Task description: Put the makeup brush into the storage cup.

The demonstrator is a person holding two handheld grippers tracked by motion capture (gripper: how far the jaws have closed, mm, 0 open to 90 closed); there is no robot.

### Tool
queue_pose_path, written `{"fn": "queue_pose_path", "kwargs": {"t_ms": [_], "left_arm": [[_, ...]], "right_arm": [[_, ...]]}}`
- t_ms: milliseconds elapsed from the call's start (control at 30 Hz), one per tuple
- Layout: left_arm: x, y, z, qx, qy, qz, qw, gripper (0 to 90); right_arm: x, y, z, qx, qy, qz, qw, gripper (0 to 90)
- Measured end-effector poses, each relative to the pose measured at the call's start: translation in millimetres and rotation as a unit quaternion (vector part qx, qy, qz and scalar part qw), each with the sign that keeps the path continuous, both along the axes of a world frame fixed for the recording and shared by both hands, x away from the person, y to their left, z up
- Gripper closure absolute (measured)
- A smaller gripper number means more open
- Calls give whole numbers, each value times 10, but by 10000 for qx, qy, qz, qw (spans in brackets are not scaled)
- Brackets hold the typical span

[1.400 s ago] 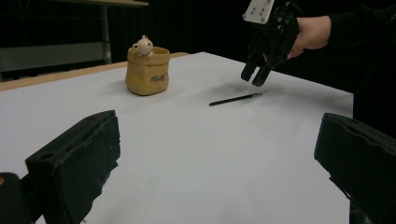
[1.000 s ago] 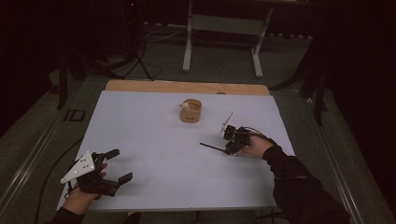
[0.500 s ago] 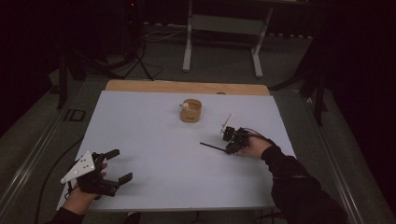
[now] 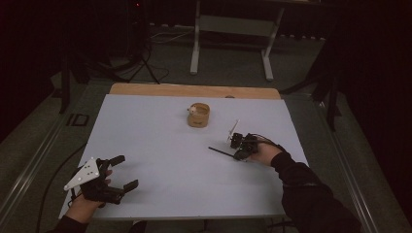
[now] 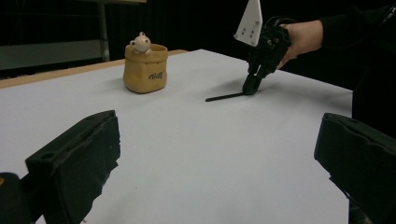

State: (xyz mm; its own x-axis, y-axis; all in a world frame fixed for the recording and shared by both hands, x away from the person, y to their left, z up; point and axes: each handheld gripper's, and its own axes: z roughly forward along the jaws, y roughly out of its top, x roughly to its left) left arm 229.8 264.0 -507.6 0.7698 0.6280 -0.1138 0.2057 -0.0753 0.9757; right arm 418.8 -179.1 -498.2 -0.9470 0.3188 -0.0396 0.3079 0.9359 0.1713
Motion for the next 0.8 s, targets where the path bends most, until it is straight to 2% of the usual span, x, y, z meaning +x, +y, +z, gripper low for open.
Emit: {"fn": "queue_pose_path", "kwargs": {"t_ms": [100, 267, 300, 433, 467, 600, 700, 733, 800], "left_arm": [[2, 7, -3, -2, 16, 18, 10000, 5], [2, -15, 0, 57, 13, -1, 10000, 5], [2, -21, 3, 88, 23, 4, 10000, 5], [15, -54, 10, 135, 61, -17, 9999, 5], [20, -69, 15, 162, 64, -11, 9998, 5], [30, -139, 74, 246, 3, 0, 9997, 5], [33, -198, 136, 426, -40, -60, 9991, 5], [44, -228, 166, 576, -17, -122, 9983, 5], [76, -260, 191, 524, 41, -269, 9983, 5]], "right_arm": [[12, -43, 63, 232, 19, -81, 9997, 858], [3, -89, 150, 408, 82, -118, 9991, 859], [0, -95, 165, 404, 52, -98, 9991, 859], [-19, -108, 218, 428, 191, -18, 9989, 859], [-33, -107, 233, 391, 146, 12, 9991, 859], [-68, -119, 292, 524, 202, 78, 9984, 859], [-104, -112, 323, 547, 232, 146, 9981, 859], [-115, -106, 332, 546, 218, 153, 9982, 859], [-133, -95, 345, 546, 299, 219, 9978, 859]]}}
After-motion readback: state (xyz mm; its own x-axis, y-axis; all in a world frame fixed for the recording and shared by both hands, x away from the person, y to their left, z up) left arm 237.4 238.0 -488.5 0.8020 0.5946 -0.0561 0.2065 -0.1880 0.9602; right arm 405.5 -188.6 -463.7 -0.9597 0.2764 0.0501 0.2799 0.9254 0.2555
